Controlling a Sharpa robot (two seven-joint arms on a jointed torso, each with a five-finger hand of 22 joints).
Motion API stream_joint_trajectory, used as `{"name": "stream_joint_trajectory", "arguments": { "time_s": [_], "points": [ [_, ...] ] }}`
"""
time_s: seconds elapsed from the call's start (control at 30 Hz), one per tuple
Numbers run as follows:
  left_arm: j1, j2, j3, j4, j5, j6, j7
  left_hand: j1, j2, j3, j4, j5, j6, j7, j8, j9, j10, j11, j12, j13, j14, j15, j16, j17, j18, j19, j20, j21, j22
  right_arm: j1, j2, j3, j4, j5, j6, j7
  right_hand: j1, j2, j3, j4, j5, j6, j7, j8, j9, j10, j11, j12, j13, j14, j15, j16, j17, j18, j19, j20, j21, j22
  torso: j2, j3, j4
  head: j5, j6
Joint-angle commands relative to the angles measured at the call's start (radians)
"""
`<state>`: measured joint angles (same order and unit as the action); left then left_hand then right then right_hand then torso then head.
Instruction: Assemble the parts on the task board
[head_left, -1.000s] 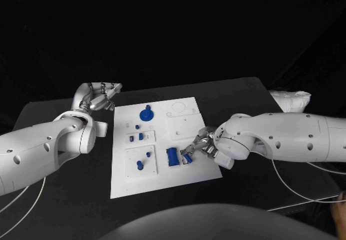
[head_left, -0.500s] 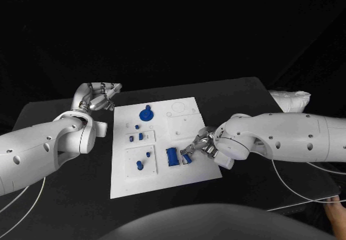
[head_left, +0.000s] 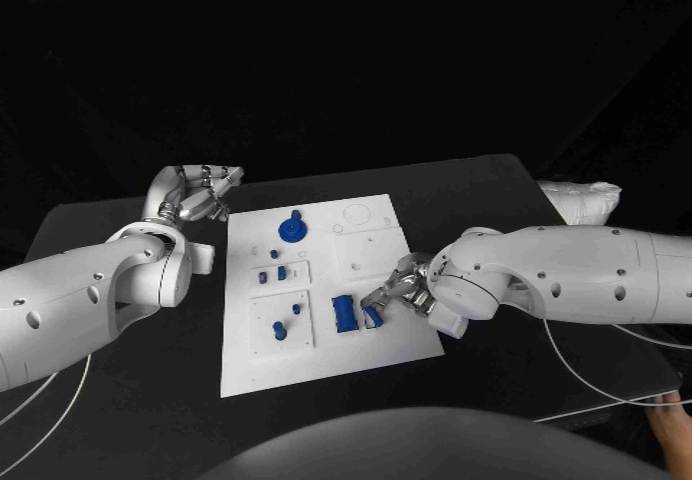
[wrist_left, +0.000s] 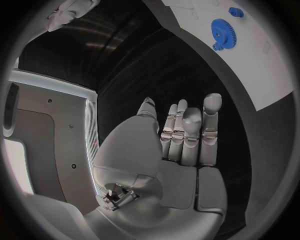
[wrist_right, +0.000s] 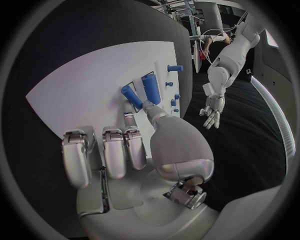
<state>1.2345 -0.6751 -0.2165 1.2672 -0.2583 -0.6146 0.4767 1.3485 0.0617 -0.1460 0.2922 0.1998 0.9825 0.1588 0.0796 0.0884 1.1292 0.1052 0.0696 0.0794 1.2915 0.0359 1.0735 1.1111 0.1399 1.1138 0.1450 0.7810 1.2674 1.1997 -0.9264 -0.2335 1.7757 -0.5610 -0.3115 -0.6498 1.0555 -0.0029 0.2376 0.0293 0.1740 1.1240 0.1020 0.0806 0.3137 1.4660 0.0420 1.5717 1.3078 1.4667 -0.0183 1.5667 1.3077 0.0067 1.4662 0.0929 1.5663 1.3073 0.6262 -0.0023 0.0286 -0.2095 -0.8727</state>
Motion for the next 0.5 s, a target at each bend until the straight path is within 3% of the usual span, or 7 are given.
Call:
{"name": "stream_joint_trajectory", "arguments": {
  "time_s": [0.03, 0.5],
  "points": [
    [0.001, 0.003, 0.001, 0.001, -0.004, 0.013, 0.006, 0.0, 0.005, -0.005, -0.001, 0.006, -0.004, -0.003, 0.004, 0.002, 0.001, -0.004, 0.004, 0.002, 0.001, -0.001, -0.006, -0.001, 0.003, 0.005, -0.001, -0.006, 0.001, -0.001, 0.001, 0.0, 0.004, -0.003, 0.0, 0.013, 0.002, 0.01, -0.001, 0.006, -0.01, 0.009, -0.001, -0.005, -0.002, 0.105, -0.008, -0.001, 0.263, 0.104, -0.006, 0.004, 0.263, -0.007, 0.105, -0.005, 0.004, 0.263, 0.0, -0.0002, 0.0001, 0.0, 0.0],
    [0.001, 0.003, 0.001, 0.001, -0.004, 0.013, 0.005, 0.0, 0.005, -0.005, -0.001, 0.006, -0.004, -0.003, 0.004, 0.002, 0.001, -0.004, 0.004, 0.002, 0.001, -0.001, -0.006, -0.001, 0.003, 0.005, -0.001, -0.006, 0.001, -0.001, -0.001, 0.0, 0.005, -0.01, 0.005, 0.009, 0.035, 0.021, 0.008, -0.011, -0.029, 0.017, -0.006, -0.006, -0.004, 0.105, -0.012, -0.001, 0.263, 0.104, -0.009, 0.004, 0.263, -0.007, 0.105, -0.008, 0.004, 0.263, 0.0, 0.0003, -0.0004, 0.0, 0.0]
  ]
}}
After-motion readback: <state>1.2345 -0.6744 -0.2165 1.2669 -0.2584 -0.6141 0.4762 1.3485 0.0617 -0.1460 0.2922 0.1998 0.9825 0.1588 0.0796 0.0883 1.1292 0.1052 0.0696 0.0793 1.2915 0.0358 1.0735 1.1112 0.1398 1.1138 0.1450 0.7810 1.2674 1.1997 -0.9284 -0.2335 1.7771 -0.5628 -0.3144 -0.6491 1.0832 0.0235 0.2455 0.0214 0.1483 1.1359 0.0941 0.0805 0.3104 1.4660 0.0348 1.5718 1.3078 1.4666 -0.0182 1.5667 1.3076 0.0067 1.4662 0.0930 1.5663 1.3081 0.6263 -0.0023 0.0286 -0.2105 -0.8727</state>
